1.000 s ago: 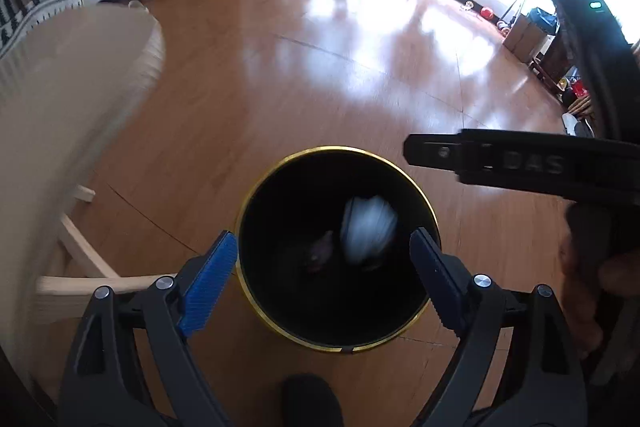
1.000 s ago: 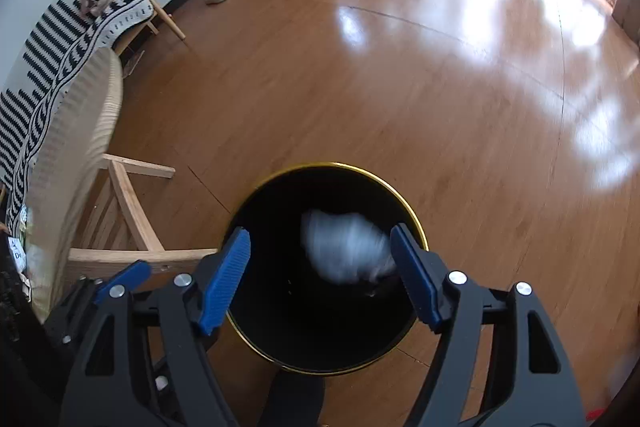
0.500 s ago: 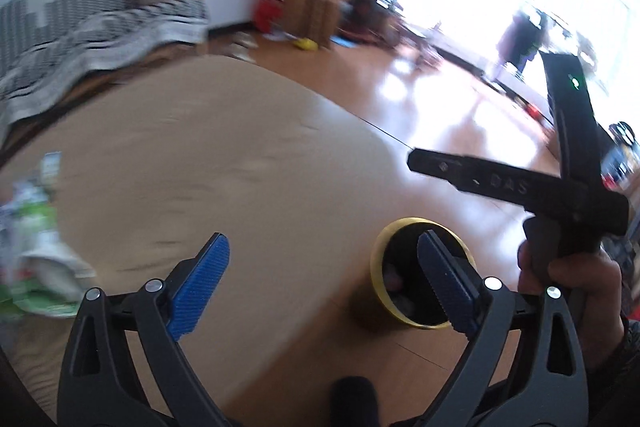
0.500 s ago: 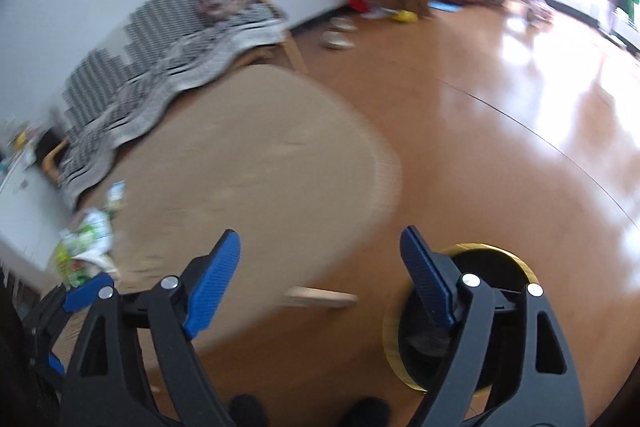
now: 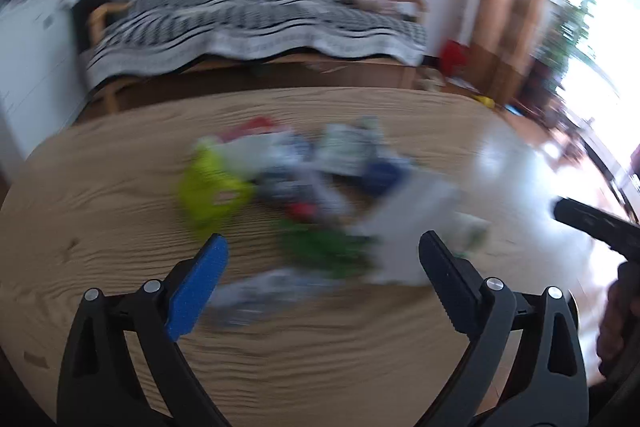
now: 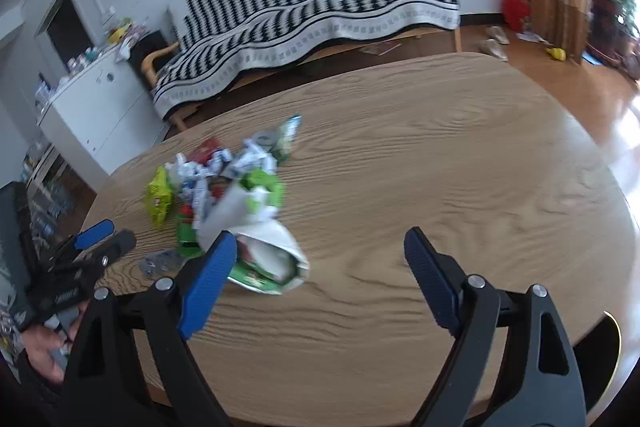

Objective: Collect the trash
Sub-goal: 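Return both tools from the bin to the table, then grasp the yellow-green snack bag with the left tool while the right tool grasps the white paper bag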

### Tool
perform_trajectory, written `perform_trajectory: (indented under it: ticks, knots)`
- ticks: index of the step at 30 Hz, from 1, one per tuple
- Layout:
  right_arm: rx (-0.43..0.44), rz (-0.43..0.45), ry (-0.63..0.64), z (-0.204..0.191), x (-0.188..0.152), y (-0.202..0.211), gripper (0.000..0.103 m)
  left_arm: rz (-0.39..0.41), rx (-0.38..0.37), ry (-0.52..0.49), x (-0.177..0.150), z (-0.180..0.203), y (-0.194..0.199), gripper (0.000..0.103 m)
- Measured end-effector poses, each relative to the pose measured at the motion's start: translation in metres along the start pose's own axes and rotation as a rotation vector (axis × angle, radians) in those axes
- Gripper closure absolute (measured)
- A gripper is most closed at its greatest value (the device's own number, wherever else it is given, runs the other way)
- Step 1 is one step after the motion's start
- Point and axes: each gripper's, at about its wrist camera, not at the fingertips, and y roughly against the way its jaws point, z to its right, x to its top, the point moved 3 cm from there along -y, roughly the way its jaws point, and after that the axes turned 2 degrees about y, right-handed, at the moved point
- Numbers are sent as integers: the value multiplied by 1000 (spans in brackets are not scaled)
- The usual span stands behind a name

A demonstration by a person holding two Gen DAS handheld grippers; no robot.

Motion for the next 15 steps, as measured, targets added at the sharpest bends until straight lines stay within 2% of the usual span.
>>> perform_trajectory:
  ticks: [5,8,13,15]
  knots:
    - [51,-58,-20,-23,14,-42,20,-34,62,106,9,-61,-25,10]
    - [69,-114,-8,-36,18,-69,20,-38,69,152,15,-80,-39,10]
    - [58,-162,48,-55,18,-96,36,-65,63,202,19,-93,-71,10]
    - [43,-170,72,-58,17,-103,46,-72,78,208,22,-99,-83,10]
